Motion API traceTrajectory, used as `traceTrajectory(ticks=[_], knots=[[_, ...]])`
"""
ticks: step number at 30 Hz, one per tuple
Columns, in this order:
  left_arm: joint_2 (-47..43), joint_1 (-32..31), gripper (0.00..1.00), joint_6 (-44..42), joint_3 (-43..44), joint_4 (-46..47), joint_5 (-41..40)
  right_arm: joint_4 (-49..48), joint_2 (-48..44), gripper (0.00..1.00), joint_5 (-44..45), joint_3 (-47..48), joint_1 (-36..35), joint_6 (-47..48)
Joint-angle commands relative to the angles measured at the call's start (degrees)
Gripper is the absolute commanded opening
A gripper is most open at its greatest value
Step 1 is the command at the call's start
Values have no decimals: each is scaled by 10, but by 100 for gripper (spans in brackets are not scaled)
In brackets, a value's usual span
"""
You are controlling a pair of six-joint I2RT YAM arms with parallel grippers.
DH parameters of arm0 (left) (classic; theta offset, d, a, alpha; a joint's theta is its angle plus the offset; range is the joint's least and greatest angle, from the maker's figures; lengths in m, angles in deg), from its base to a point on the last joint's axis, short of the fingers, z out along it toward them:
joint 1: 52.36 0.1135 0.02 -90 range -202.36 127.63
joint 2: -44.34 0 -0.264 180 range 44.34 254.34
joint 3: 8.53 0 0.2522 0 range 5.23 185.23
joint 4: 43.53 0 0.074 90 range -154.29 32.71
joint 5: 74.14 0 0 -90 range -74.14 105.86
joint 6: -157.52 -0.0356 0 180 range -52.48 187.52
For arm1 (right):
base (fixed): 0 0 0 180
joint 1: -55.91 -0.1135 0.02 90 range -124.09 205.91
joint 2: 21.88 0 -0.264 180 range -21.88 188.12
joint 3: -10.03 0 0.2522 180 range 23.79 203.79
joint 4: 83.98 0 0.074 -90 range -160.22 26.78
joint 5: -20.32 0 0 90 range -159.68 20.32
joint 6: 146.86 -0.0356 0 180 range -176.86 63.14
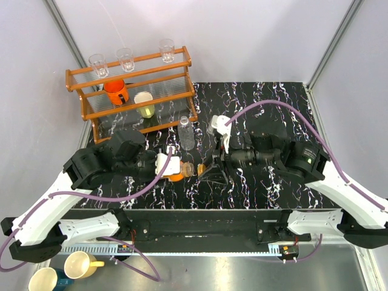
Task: Screw on the bottle caps
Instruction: Screw the bottle cap onto the plastic bottle.
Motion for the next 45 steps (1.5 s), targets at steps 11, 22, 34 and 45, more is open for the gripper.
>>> traceTrajectory(ticks=[11,22,34,45], knots=[[21,-2,30,2,26,37,25,-21,31,33,-88,22,61,21],[33,-2,29,12,43,49,43,-45,24,35,-71,-18,62,21],[23,-3,30,17,34,49,52,-55,41,34,-75,-12,68,25],[23,-5,31,17,26,41,55,-45,40,32,-65,-18,90,33]])
